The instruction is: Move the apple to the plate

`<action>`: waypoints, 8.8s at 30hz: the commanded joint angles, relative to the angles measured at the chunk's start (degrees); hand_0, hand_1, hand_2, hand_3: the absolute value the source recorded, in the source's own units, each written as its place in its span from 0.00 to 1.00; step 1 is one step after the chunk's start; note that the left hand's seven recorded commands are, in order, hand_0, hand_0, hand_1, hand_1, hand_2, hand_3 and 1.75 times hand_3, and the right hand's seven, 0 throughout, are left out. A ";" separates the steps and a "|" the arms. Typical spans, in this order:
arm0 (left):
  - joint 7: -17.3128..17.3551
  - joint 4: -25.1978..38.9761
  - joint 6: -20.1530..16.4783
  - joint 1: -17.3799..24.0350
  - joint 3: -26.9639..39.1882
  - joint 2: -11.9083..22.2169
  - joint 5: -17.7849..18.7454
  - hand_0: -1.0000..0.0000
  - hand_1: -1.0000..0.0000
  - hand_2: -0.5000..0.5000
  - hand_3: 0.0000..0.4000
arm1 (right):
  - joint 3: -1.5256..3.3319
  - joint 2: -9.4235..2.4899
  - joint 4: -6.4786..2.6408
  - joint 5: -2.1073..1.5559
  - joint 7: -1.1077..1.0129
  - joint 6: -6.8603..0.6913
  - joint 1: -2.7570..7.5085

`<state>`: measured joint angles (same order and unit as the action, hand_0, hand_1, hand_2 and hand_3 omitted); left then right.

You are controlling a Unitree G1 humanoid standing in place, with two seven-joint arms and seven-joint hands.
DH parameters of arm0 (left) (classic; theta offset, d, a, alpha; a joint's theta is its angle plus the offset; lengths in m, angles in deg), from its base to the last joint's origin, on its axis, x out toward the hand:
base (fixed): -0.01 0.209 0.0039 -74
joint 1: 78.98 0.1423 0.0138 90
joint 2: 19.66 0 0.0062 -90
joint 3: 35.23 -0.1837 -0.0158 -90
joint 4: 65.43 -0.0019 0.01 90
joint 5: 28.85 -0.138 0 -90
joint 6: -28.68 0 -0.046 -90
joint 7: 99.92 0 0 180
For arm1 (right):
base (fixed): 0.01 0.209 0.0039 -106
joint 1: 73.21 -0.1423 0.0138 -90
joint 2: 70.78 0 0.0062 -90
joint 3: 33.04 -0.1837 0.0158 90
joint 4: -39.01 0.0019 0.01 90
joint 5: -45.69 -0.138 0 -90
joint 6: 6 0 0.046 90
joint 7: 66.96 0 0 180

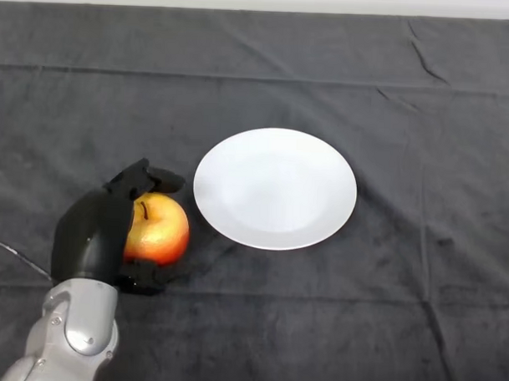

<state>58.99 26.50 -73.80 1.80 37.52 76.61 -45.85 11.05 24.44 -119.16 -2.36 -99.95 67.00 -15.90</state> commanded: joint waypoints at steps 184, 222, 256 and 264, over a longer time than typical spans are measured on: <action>-2.41 -24.12 41.52 6.41 40.40 4.36 28.95 1.00 1.00 0.50 0.00 | -0.41 0.57 0.78 0.08 0.95 -0.01 -0.15; 1.14 -45.78 51.36 2.04 46.66 5.72 29.42 1.00 1.00 0.50 0.00 | -0.54 0.82 0.07 0.02 0.60 0.05 -0.39; 2.88 -52.29 55.09 -0.40 47.00 5.93 28.36 1.00 1.00 0.50 0.00 | -0.64 0.97 -0.40 0.05 0.34 0.13 -0.55; 3.08 -52.65 55.34 -0.47 46.97 5.93 28.24 1.00 1.00 0.50 0.00 | -0.66 0.99 -0.46 0.06 0.30 0.14 -0.57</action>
<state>61.53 -23.18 -20.09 2.98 82.89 78.46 -16.80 11.12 24.39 -118.69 -2.41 -99.87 66.98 -15.89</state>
